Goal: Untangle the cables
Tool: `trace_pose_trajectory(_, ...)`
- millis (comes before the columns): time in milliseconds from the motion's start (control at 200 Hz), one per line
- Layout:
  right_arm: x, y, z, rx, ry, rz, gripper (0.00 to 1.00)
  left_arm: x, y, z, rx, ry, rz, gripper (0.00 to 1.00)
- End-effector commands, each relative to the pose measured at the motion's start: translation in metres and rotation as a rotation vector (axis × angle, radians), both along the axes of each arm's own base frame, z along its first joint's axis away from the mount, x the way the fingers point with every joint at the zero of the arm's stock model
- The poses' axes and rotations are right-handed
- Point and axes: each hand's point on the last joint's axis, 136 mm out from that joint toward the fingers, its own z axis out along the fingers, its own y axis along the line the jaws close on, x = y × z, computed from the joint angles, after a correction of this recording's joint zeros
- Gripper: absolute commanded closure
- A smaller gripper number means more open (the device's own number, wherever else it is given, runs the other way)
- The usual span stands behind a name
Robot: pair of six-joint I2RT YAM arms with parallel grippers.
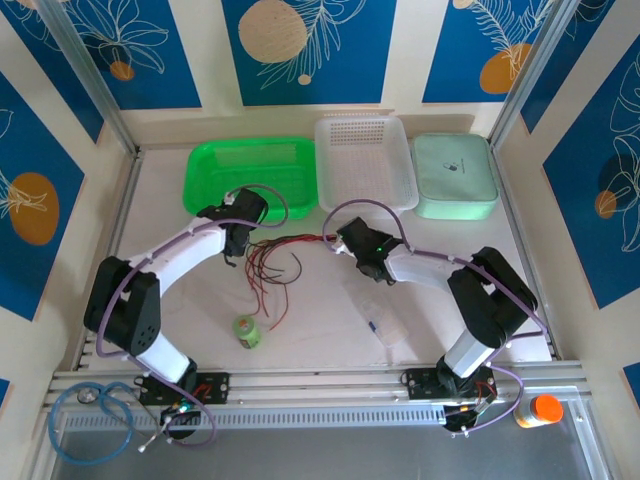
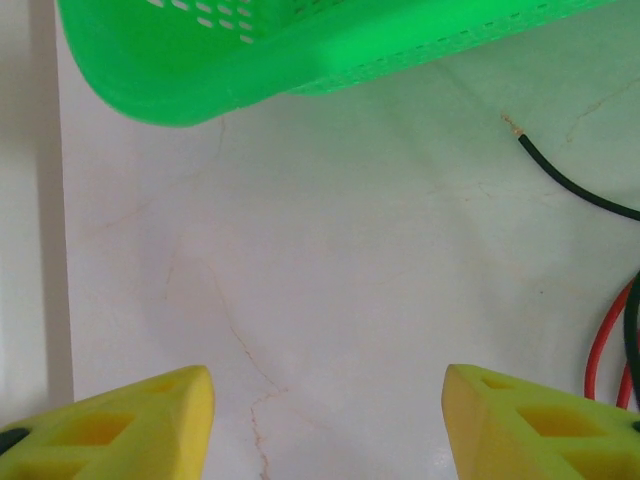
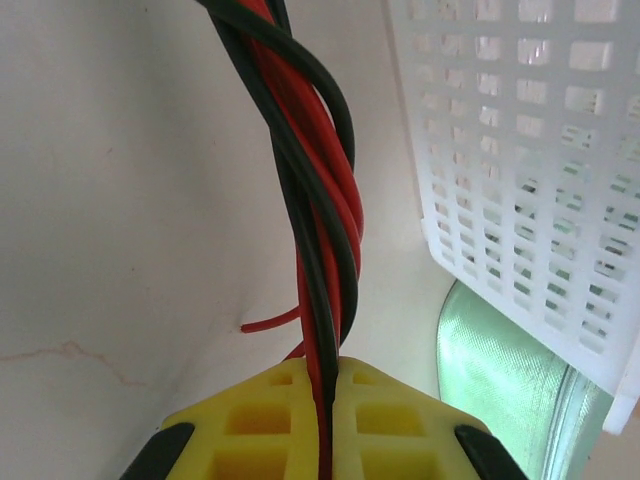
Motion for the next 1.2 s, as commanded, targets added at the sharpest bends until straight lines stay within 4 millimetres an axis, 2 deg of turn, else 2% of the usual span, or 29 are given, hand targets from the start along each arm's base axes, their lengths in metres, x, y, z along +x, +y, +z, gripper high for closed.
trace_pose_trajectory(0,-0.009,-0.015,-0.002,-0.026,0.012,-0.095,1.00,-0.003,-0.006,0.005,-0.049,-0.018,-0.012,0.38)
trace_pose_trajectory(25,-0.011,-0.017,-0.001,-0.015,0.025,-0.114,1.00,-0.004,-0.009,0.006,-0.067,-0.018,-0.024,0.36)
trace_pose_trajectory(80,-0.014,-0.019,0.003,0.028,0.045,-0.159,0.88,-0.007,-0.018,0.010,-0.112,-0.016,-0.057,0.34)
trace_pose_trajectory(180,-0.014,-0.020,0.019,0.100,0.041,-0.211,0.56,-0.012,-0.042,0.013,-0.188,0.020,-0.135,0.30)
trace_pose_trajectory(235,-0.014,-0.020,0.031,0.147,0.025,-0.236,0.46,-0.016,-0.055,0.012,-0.200,0.055,-0.174,0.29)
trace_pose_trajectory(415,-0.020,-0.022,0.079,0.437,-0.007,-0.393,0.40,-0.027,-0.101,-0.005,-0.223,0.180,-0.279,0.27)
trace_pose_trajectory(500,-0.026,-0.028,0.096,0.648,-0.015,-0.557,0.40,-0.028,-0.115,-0.018,-0.263,0.221,-0.279,0.27)
trace_pose_trajectory(550,-0.033,-0.032,0.099,0.776,0.002,-0.671,0.41,-0.026,-0.118,-0.026,-0.268,0.231,-0.264,0.27)
trace_pose_trajectory(710,-0.057,-0.021,0.082,1.105,0.130,-1.000,0.41,-0.020,-0.118,-0.052,-0.239,0.266,-0.211,0.26)
trace_pose_trajectory(915,-0.068,-0.005,0.043,1.291,0.206,-1.323,0.38,-0.016,-0.118,-0.087,-0.192,0.322,-0.180,0.25)
trace_pose_trajectory(1035,-0.068,0.000,0.023,1.411,0.219,-1.463,0.36,-0.015,-0.103,-0.098,-0.097,0.329,-0.157,0.26)
trace_pose_trajectory(1196,-0.061,0.004,0.009,1.456,0.206,-1.531,0.36,-0.008,-0.063,-0.096,0.107,0.299,-0.099,0.38)
